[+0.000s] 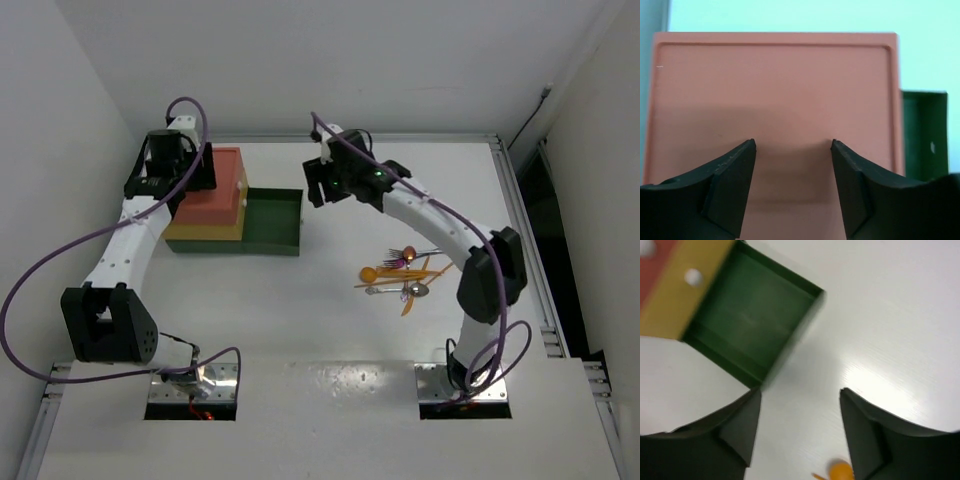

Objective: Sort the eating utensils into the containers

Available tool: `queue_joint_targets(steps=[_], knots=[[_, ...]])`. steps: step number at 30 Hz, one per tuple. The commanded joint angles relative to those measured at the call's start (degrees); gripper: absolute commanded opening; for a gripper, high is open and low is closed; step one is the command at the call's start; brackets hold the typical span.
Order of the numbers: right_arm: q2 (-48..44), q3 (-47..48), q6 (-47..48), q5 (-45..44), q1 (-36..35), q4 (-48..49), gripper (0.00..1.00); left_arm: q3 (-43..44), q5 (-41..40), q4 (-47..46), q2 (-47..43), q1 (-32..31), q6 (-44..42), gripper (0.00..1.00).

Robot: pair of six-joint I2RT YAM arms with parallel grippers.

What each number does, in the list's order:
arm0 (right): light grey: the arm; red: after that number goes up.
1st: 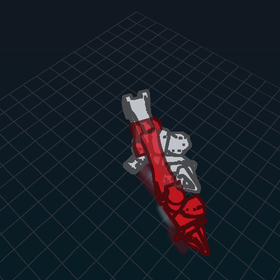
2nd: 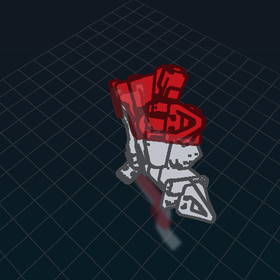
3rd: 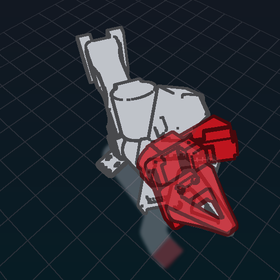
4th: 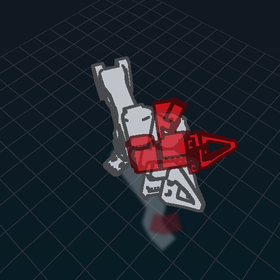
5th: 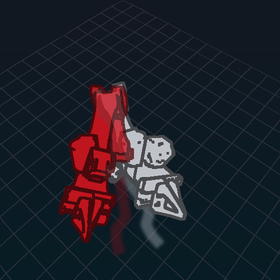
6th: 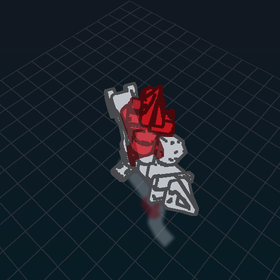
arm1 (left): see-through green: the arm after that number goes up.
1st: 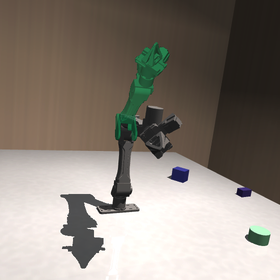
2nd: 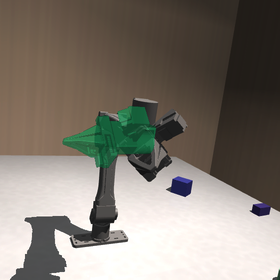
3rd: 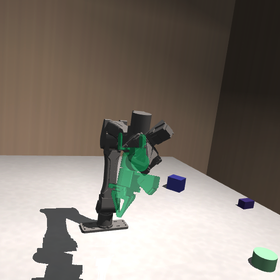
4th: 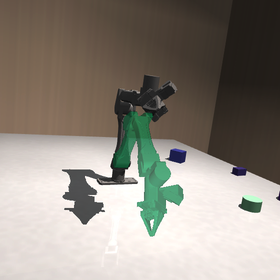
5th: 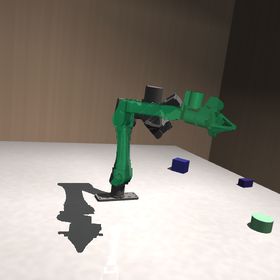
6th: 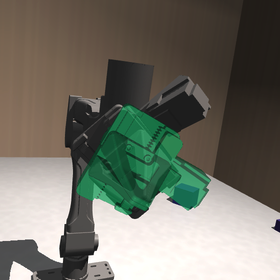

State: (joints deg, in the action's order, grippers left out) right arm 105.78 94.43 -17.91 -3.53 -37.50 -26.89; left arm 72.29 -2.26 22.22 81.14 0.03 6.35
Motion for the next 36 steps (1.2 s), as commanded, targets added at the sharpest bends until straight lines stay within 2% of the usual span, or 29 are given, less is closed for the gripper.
queue_joint_targets(steps=[1,4,6,7,9,10,14,22,25,30,36], knots=[[-9.07,-9.50,8.76,3.18,4.09,-1.93,0.69,2.58,5.70,14.26,0.24,-3.01,-1.78,0.70],[-18.98,-21.08,13.68,1.79,7.68,-0.79,0.84,4.79,3.15,14.26,-2.29,-6.26,-3.01,0.75],[-23.66,-28.47,18.15,0.12,9.71,-0.79,0.86,4.79,2.53,14.26,-3.79,-8.81,-5.02,0.77],[-25.77,-30.43,19.83,0.10,11.55,-0.79,0.85,4.79,2.53,14.26,-5.19,-9.60,-5.64,0.79],[-30.00,-33.77,24.75,0.10,13.23,-3.41,0.65,3.39,4.79,14.78,-6.34,-11.54,-6.79,0.79],[-30.88,-34.57,25.99,0.89,14.63,-4.82,0.60,2.86,5.85,15.57,-7.39,-12.16,-7.40,0.79],[-33.44,-37.47,31.70,2.82,16.14,-10.36,0.57,-0.13,9.90,16.28,-8.90,-13.39,-9.33,0.79],[-30.45,-38.27,38.65,7.05,17.37,-14.07,0.57,-0.75,6.83,16.81,-10.39,-13.92,-9.34,0.79],[-26.69,-36.87,41.71,7.92,17.98,-15.20,0.57,0.39,4.55,16.81,-11.88,-13.92,-8.72,0.80],[-23.43,-36.86,47.96,10.12,18.60,-17.74,0.52,1.53,4.55,16.28,-13.12,-13.92,-8.72,0.80],[-18.07,-36.86,53.85,10.74,19.13,-19.07,0.51,1.54,5.69,16.81,-13.12,-13.92,-8.72,0.80]])
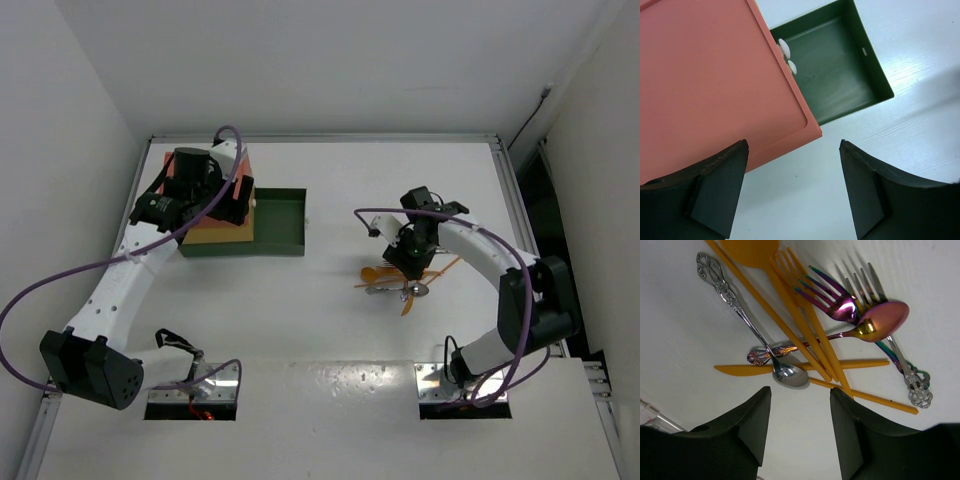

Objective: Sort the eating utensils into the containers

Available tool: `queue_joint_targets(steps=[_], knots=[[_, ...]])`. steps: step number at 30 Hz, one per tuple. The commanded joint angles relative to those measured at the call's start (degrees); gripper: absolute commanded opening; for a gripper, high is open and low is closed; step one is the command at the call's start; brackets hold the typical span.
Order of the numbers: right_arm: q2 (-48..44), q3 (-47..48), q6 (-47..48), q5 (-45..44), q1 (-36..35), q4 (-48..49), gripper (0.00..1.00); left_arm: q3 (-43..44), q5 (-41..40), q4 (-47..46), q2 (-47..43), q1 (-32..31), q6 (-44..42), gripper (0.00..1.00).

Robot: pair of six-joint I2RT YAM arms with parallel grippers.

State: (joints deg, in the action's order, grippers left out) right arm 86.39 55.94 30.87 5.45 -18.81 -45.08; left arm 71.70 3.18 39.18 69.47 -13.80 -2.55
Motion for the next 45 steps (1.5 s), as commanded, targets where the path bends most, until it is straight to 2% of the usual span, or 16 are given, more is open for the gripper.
queue_joint_targets(steps=[1,4,15,26,37,45], knots=[[1.85,2.23,5.60,2.45,0.44,-0.89,0.51,2.13,0.25,-0.16,-1.44,-0.08,0.17,0.80],[4.22,3.47,7.10,3.78,0.44,-2.21,0.55,2.13,0.25,-0.16,-0.92,-0.08,0.17,0.80],[10.99,4.62,8.15,3.16,-0.62,1.92,0.53,1.60,-0.28,-0.16,-0.39,-0.08,0.17,0.80],[12.66,2.33,8.15,2.11,-1.14,5.97,0.52,0.54,-1.95,-0.16,-0.39,0.44,0.70,0.80],[12.14,-2.76,8.68,0.96,-1.67,10.36,0.48,0.02,-1.95,-0.16,-0.39,0.44,1.23,0.80],[12.14,-4.44,8.68,-0.62,-2.20,12.82,0.39,0.02,-2.48,-0.16,-0.39,0.44,1.76,0.80]])
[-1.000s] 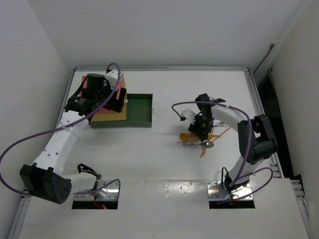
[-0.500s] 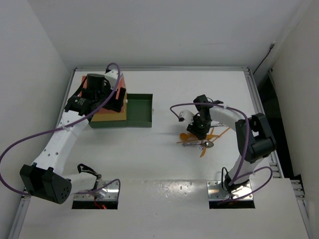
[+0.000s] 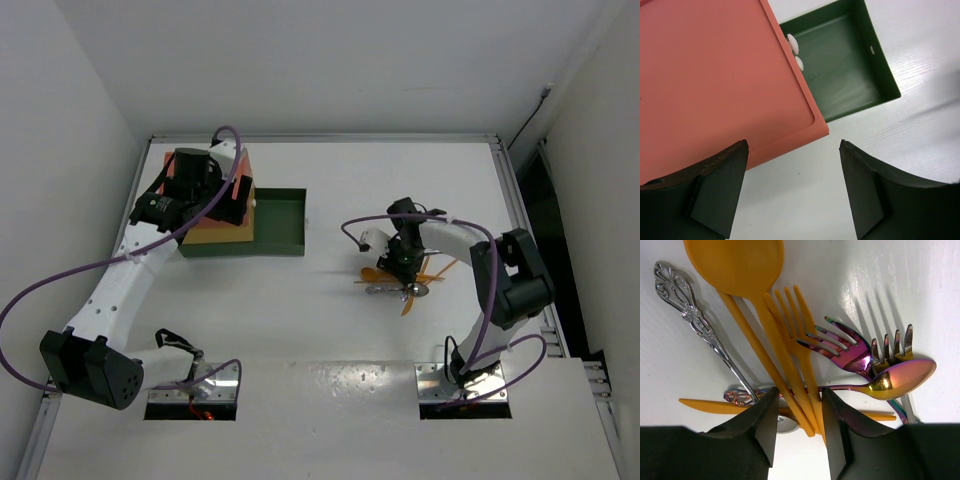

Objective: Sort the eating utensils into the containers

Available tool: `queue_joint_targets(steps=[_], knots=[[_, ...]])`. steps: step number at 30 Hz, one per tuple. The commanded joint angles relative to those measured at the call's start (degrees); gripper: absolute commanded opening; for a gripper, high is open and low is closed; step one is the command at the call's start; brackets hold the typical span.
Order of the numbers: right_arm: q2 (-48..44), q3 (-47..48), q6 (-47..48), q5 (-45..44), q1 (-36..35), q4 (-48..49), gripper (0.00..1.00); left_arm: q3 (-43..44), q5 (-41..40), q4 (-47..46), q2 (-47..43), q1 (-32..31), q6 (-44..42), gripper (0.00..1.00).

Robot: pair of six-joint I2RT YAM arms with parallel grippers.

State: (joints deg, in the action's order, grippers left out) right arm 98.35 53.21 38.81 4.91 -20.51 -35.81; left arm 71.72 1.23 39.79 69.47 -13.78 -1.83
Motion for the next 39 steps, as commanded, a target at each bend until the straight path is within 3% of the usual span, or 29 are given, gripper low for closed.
queue_joint_targets(steps=[1,11,25,32,39], knots=[[0.18,-1.71,0.74,-0.07,-1.10,3.56,0.39,0.00,-0.53,-0.77,0.13,0.42,1.03,0.80],[0.71,-2.76,1.27,-2.44,-3.92,5.31,0.38,-0.53,-1.06,-0.77,0.14,0.42,1.03,0.80],[2.99,-2.76,1.27,-2.97,-6.29,5.31,0.47,-0.53,-1.06,-0.77,0.66,0.42,1.03,0.80],[4.57,-1.62,1.27,-2.45,-6.29,4.08,0.19,-0.53,-1.06,-0.77,1.19,0.42,1.03,0.80],[1.50,-0.56,1.79,-0.78,-6.29,1.10,0.10,-0.53,-1.06,-0.77,1.19,0.42,1.03,0.80]])
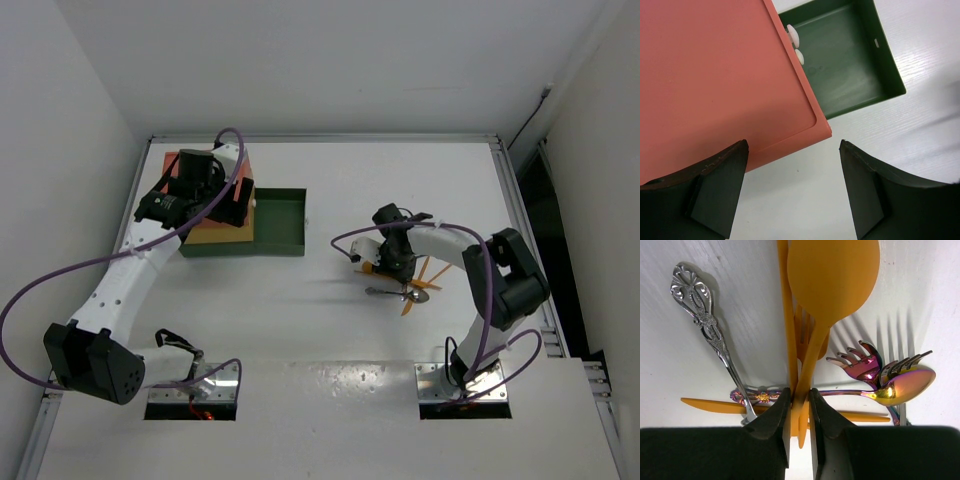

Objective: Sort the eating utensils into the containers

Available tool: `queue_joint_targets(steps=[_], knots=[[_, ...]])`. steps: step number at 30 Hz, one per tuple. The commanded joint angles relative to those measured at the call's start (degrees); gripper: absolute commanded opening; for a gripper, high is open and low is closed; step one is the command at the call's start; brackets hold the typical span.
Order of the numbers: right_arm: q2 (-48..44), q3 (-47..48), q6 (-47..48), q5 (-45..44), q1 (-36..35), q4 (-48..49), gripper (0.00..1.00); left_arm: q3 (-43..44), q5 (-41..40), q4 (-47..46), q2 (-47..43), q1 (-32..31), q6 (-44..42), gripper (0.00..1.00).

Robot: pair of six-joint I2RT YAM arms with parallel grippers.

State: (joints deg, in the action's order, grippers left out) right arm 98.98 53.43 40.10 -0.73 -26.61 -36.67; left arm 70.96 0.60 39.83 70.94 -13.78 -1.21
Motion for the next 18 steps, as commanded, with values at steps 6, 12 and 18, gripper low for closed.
queue_joint_targets(steps=[6,12,18], knots=[[-3.61,-0.26,0.51,6.09,-0.20,-1.56,0.01,0.23,-0.43,-0.81,-0.27,0.42,0.42,0.80],[-7.65,2.90,0.51,7.93,-0.20,-5.96,0.00,0.23,-0.43,-0.81,-0.27,0.42,0.42,0.80],[-8.89,7.12,-0.02,9.61,-0.72,-9.21,0.00,0.23,-0.43,-0.81,-0.27,0.42,0.95,0.80]])
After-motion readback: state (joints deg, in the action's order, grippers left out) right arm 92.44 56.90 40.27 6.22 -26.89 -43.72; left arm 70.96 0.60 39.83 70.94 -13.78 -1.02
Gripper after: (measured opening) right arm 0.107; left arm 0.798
